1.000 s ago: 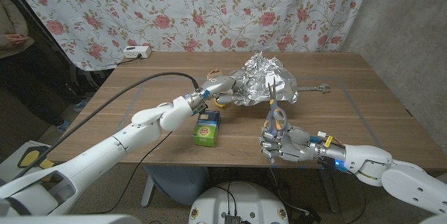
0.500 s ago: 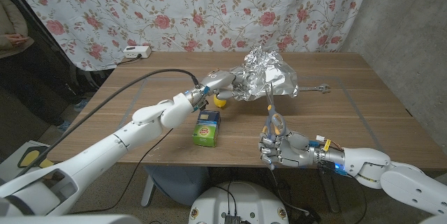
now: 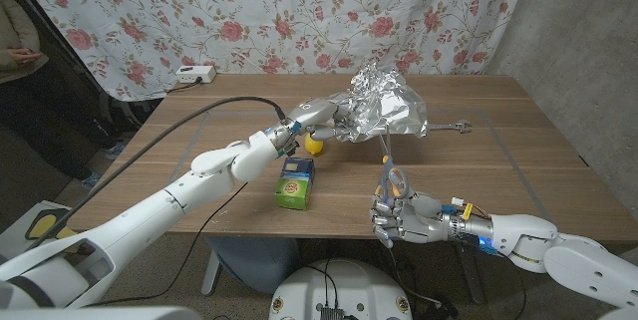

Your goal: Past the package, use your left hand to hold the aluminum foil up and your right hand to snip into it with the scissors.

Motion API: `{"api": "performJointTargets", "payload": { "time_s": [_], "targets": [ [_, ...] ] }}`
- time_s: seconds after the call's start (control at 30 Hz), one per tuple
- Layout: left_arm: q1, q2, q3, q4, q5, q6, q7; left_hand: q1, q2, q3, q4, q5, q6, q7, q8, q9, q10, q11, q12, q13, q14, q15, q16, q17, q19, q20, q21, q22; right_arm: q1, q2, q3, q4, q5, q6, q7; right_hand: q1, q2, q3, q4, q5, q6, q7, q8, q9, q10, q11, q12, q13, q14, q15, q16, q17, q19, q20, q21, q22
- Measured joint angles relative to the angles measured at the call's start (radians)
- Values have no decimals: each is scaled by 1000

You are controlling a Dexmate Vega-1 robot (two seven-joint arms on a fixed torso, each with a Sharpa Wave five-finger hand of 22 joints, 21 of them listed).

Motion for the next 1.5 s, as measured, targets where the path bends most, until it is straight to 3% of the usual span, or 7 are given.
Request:
{"api": "performJointTargets", "payload": {
  "time_s": [1.0,1.5],
  "targets": [
    [23,32,-19,-33,15,-12,22,1,1,-4,4,-1,2,-9,-5,0,0,0,-5,5,0,0,1,8,-14,-4,28,-5,8,-21,-15,21,-12,0,-22,-24,-16,-8,8,5,-14,14,-26,-5,-16,16,-8,2,-9,9,-16,-6,0,0,-22,0],
    [27,38,-21,-36,20,-24,12,0,0,-4,4,-1,2,-9,-5,5,0,0,-8,9,0,0,1,10,-21,0,36,-5,9,-49,-3,25,-35,4,-40,-67,-36,-15,15,5,-27,27,-74,-21,-54,36,-15,11,-33,10,-38,-14,-11,21,-44,0]
  ]
}}
